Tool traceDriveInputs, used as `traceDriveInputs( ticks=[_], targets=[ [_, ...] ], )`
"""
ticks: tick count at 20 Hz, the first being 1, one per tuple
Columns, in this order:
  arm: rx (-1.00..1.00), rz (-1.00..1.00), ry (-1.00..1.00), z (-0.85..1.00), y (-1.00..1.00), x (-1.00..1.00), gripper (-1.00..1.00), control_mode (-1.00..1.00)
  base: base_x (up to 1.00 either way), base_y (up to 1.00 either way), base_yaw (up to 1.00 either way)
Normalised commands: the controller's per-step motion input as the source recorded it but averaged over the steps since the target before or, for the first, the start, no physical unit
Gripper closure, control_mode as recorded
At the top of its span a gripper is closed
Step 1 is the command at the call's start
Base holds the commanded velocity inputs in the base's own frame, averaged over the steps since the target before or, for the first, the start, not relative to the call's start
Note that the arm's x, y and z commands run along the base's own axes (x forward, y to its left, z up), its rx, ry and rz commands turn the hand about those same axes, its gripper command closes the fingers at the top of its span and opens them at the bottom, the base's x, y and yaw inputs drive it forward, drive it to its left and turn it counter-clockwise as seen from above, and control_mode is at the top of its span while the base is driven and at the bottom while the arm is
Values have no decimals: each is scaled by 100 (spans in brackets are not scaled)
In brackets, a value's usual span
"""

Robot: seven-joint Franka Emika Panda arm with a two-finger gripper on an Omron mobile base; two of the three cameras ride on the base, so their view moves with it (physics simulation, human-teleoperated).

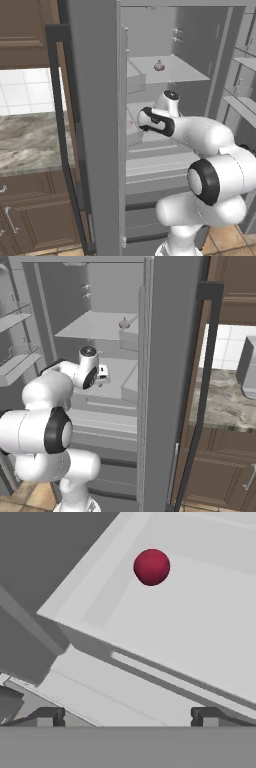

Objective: Move the garlic and radish from the second highest shelf to the top shelf to make space. Then, place the pitcher from the counter on the cleared second highest shelf.

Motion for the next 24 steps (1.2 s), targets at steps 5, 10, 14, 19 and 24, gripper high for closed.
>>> traceDriveInputs(
  ticks=[5,10,14,19,24],
  targets=[
    [2,1,0,-10,6,47,-100,-100,0,0,0],
    [2,0,0,-2,19,38,-100,-100,0,0,0],
    [0,0,0,-9,17,31,-100,-100,0,0,0],
    [0,2,-1,-32,5,28,-100,-100,0,0,0],
    [0,1,-1,-30,2,31,-100,-100,0,0,0]
  ],
)
